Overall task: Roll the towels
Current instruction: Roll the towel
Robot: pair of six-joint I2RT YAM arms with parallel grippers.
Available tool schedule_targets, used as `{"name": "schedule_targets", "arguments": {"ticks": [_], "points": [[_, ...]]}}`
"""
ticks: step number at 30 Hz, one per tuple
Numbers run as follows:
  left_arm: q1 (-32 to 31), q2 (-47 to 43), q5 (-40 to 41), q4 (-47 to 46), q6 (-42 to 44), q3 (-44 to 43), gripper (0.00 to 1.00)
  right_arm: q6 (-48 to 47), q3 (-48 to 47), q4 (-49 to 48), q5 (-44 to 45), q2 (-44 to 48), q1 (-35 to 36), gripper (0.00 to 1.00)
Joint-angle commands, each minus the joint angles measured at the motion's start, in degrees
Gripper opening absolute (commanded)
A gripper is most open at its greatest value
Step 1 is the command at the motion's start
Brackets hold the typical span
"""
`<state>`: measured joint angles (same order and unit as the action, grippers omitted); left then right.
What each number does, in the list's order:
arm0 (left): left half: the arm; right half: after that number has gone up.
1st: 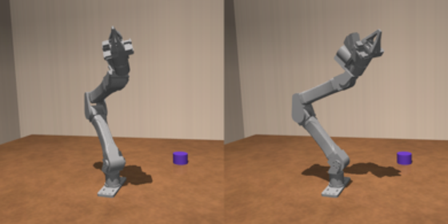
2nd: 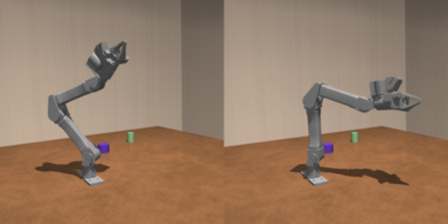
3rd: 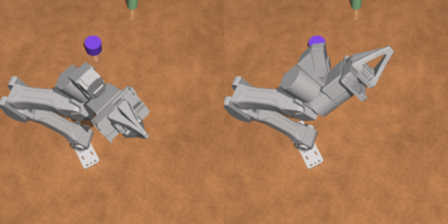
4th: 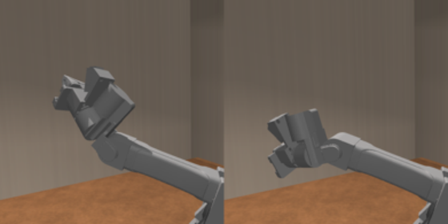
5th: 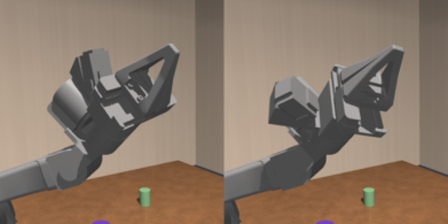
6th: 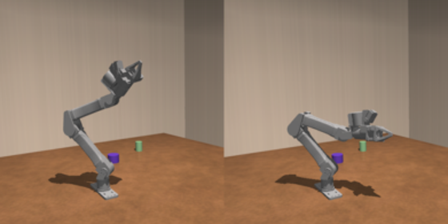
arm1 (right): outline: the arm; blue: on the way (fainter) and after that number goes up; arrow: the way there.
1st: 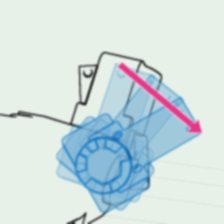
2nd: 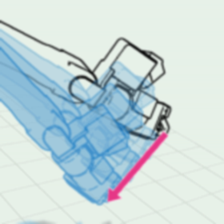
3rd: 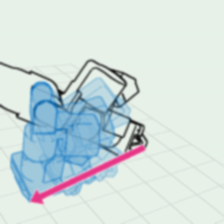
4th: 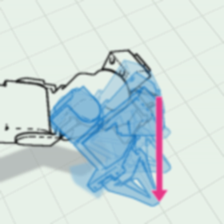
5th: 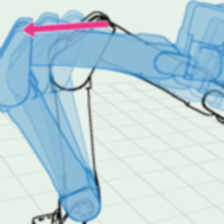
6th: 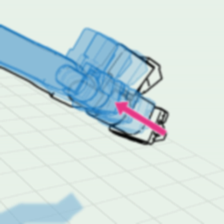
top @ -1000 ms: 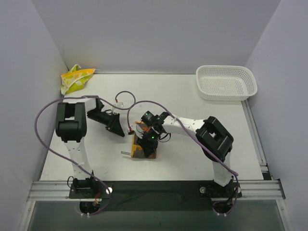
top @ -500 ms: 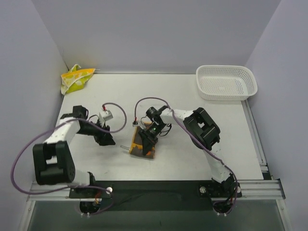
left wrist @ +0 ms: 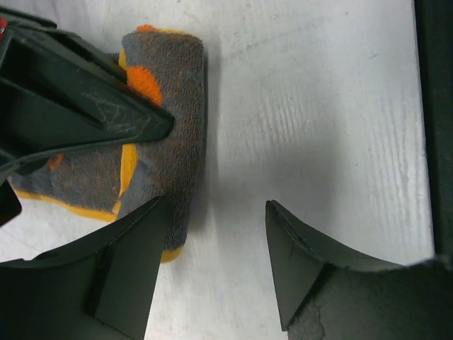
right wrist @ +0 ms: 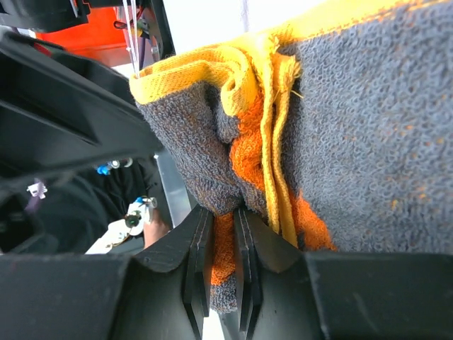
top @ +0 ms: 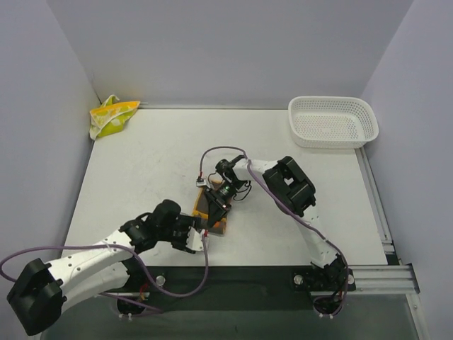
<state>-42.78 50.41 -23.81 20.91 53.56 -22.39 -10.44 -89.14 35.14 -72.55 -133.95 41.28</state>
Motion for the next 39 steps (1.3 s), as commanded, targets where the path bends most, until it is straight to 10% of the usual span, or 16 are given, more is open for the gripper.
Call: {"name": "schedule_targets", "arguments": {"ticks": [1,23,27,39], "points": [[-6.25,0.2,12.2,-15.53,1.71,2.79,0.68,-1.16,-1.12,3.01,2.15,-1.49,-0.32,0.0],[-11.44,12.59,17.67,-36.46,3.22,8.59,0.7,-5.2,-1.21,7.4,1.27,-2.72,-0.41,0.0],[-11.36,16.12,15.73,-31.3,2.43,6.23,0.44,-5.47,-1.3,7.84,1.89,-1.67,-0.85,0.01],[-7.33,27.88,1.5,8.08,-6.8,-14.23,0.22,-4.68,-11.22,14.07,15.07,11.67,-14.53,0.59]]}}
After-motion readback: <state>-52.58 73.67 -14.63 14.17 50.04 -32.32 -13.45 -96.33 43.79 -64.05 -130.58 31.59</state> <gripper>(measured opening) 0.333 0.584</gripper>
